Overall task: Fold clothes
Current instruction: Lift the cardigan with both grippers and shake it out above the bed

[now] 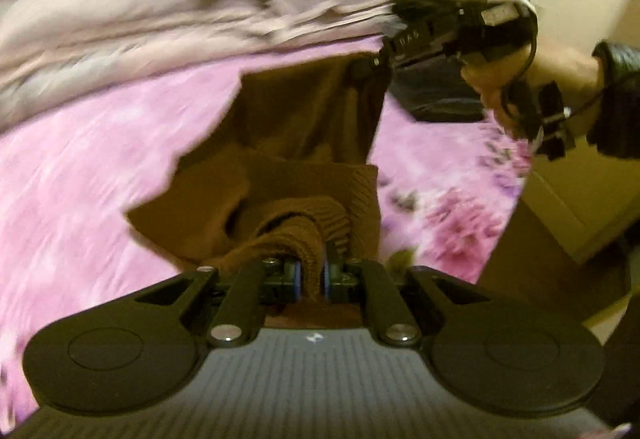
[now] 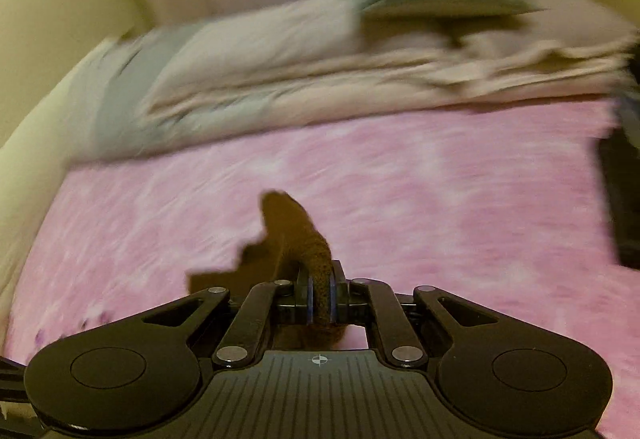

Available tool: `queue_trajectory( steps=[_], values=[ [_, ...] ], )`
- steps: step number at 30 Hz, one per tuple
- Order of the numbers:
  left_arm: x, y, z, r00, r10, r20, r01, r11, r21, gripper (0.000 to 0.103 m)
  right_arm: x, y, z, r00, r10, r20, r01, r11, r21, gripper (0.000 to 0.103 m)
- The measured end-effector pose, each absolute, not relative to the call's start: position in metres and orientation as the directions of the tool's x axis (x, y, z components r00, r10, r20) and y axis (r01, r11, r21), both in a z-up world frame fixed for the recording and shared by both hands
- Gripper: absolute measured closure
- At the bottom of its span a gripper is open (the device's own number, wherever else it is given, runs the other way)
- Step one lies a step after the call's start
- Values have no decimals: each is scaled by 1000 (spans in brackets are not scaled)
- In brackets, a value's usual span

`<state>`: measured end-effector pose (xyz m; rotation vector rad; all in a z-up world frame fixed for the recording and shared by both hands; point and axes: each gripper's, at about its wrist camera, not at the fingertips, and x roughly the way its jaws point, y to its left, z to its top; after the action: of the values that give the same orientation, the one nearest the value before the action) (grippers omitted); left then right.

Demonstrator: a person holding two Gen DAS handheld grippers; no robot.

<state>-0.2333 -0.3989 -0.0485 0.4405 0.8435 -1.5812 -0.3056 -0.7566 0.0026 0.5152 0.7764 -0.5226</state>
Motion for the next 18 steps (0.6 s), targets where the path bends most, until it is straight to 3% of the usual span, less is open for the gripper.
queue_trajectory(
  steps=[3,6,12,14,18],
  values=[
    [-241,-422,-36,-245,-686,-684,959,-69,-275,97,-338,-760,25,612,-317,-725,658,712,244,97],
    [-226,-412,-48,-253,-630,-734,958,-58,-281,96,-357,-753,43,625,-367,-689,685,681,259,97],
    [-187,-360,-82,-90,-492,-866,975,135,-178,86,-309,-679,2,660,-201,-724,576,755,314,97],
    [-173,-339,-84,-57,-471,-881,971,179,-159,80,-293,-654,-12,665,-144,-733,536,775,335,97],
    [-152,-307,-83,-42,-456,-889,960,229,-163,76,-264,-604,-38,667,-38,-744,463,803,374,97]
  ],
)
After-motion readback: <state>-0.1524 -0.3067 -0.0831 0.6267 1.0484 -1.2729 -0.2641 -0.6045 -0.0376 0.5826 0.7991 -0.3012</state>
